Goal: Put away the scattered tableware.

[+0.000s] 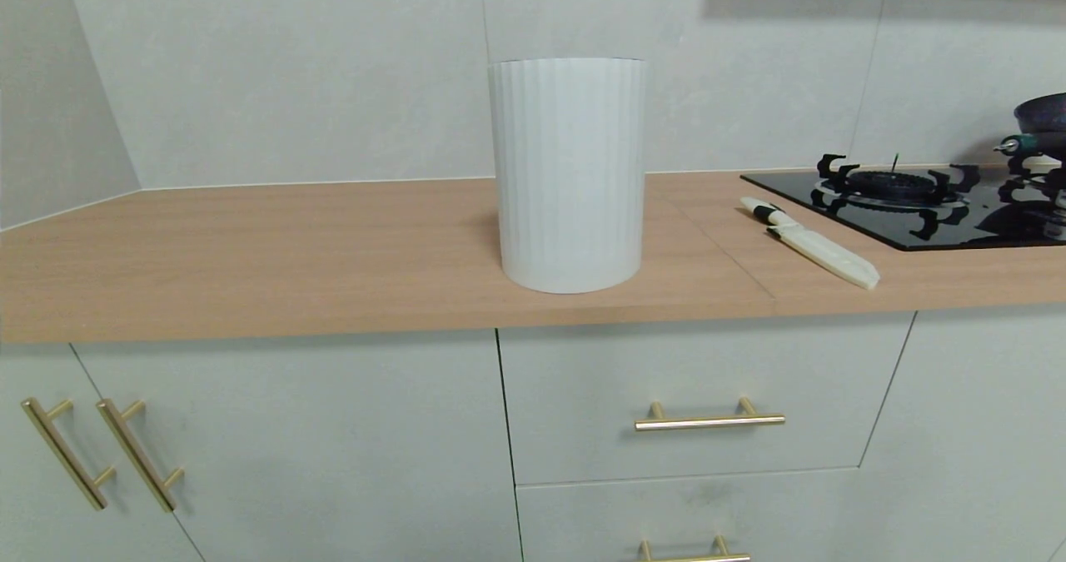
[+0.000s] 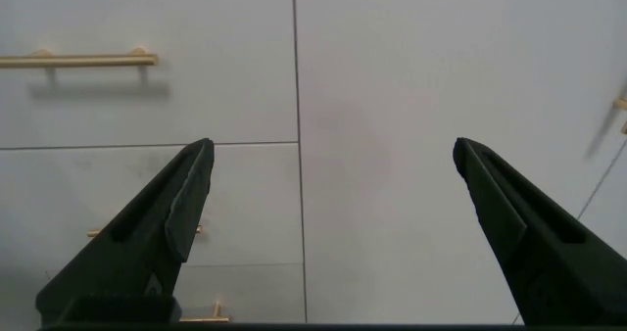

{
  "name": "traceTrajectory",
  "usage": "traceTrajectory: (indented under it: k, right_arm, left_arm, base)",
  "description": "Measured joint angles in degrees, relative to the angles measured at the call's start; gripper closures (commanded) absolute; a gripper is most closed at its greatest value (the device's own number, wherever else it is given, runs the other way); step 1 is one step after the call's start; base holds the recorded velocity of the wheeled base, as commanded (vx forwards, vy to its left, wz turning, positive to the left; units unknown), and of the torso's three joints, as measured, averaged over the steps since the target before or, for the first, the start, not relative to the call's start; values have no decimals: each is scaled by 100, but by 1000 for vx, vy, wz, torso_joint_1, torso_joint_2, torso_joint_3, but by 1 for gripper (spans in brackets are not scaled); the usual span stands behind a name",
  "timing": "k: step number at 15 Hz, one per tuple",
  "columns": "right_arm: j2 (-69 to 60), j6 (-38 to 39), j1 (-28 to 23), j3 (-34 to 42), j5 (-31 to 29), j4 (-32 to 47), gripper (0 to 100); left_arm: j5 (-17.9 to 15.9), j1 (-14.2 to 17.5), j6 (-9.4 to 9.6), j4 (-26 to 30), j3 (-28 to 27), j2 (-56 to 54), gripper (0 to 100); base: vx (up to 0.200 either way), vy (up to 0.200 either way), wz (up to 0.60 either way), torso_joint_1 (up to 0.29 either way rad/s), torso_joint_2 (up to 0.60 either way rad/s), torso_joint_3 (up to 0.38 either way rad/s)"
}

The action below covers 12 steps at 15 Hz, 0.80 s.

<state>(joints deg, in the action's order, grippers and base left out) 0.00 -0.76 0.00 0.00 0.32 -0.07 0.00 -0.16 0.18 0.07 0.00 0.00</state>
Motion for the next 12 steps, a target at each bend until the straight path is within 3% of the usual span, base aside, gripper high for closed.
traceTrajectory:
  k: [8,12]
  right_arm:
    - [0,0,0,0,0,0,0]
    - [0,-2,0,0,1,0,0]
  left_arm:
    - [0,5,0,-2,0,0,0]
    - [0,2,0,2,-2,0,0]
  base:
    - [0,0,0,0,0,0]
    - [0,0,0,44,-199,-199]
